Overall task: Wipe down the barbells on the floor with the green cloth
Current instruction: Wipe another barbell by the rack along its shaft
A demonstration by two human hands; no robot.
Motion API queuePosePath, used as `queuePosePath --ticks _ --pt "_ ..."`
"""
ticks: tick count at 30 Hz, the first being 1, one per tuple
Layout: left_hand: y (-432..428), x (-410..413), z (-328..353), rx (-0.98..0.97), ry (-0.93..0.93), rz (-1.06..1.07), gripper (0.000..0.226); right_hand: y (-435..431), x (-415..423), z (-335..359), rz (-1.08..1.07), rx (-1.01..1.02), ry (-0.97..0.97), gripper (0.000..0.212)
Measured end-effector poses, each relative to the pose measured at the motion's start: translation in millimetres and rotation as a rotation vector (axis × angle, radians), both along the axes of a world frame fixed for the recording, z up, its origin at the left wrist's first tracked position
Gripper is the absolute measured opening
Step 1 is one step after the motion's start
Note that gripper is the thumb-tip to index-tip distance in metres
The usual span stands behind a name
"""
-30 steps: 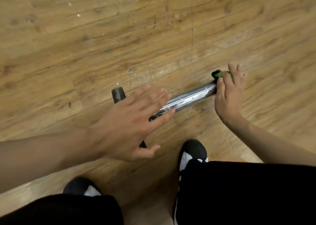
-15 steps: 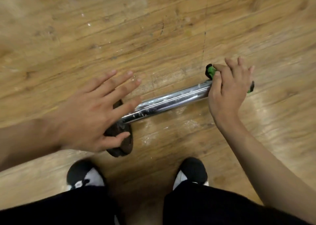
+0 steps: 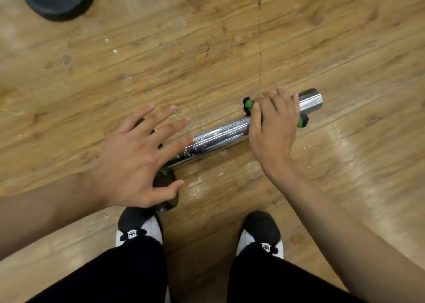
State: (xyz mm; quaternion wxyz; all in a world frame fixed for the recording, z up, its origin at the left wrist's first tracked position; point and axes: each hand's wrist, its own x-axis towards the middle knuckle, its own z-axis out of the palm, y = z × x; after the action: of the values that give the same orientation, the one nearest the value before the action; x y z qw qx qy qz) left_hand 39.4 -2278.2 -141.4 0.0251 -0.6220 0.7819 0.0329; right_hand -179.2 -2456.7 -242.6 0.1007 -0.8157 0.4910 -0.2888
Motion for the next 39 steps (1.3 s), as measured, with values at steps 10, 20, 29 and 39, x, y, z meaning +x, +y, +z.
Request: queuePosePath --ticks 10,20,29,39 --pt "4.7 -11.8 -5.9 -0.095 -0.004 0.146 0.078 -59.9 -43.1 16.8 -0.06 0.124 0.119 0.037" --pt "6.1 -8.6 -9.5 -0.103 0.027 0.162 0.073 -3.5 -20.5 21.4 0.403 -0.035 0.388 0.046" --pt "-5.7 -3.2 -9.1 -0.081 0.089 0.17 0.069 -2.3 -1.5 18.0 0.036 0.019 0.181 0.039" --pt "-0.3 -5.8 -8.4 -0.076 0.117 0.183 0.068 -59.6 -42.5 15.8 0.064 -0.006 0.217 0.048"
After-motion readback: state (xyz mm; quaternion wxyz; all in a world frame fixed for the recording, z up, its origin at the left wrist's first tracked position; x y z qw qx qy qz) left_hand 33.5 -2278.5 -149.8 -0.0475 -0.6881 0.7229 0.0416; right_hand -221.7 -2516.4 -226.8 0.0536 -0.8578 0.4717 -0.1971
